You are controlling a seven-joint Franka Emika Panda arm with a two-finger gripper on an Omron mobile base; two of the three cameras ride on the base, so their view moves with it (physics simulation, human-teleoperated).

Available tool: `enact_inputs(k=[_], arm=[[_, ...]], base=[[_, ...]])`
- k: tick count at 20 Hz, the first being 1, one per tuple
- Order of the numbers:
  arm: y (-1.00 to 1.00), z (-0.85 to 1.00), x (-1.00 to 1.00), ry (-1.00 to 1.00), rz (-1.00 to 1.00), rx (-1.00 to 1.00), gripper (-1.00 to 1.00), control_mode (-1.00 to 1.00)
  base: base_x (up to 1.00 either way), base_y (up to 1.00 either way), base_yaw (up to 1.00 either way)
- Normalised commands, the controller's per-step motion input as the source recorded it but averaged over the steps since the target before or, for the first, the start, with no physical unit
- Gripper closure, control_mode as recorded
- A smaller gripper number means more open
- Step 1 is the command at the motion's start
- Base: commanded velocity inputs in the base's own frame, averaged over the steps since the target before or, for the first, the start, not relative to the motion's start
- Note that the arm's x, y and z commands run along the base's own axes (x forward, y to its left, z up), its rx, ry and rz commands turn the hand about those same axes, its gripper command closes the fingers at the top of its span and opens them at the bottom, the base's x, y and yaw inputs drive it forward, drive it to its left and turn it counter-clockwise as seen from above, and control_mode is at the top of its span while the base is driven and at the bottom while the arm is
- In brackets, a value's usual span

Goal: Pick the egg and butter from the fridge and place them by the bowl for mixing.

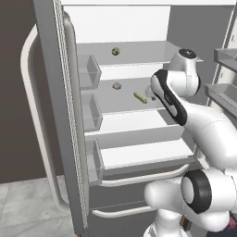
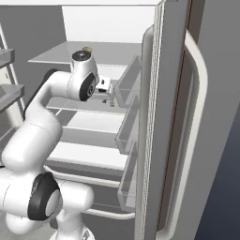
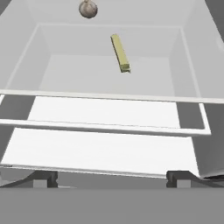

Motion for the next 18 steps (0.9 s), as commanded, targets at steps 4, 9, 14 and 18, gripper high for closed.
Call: enact_inputs(k=[4, 9, 14, 18], arm=[[-0.05, -0.12, 0.67, -0.01, 0.00, 0.00, -1.00, -1.00], [-0.03, 0.00, 0.06, -0.01, 0.01, 0.00, -1.00, -1.00], [0.00, -0.31, 0.00, -0.02, 0.00, 0.00, -1.00, -1.00], [0.00, -0.39, 0.00, -0.02, 0.01, 0.00, -1.00, -1.00]], base=[[0.00, 0.00, 0.00], [0.00, 0.00, 0.00], [0.00, 0.00, 0.00], [0.00, 0.00, 0.00]])
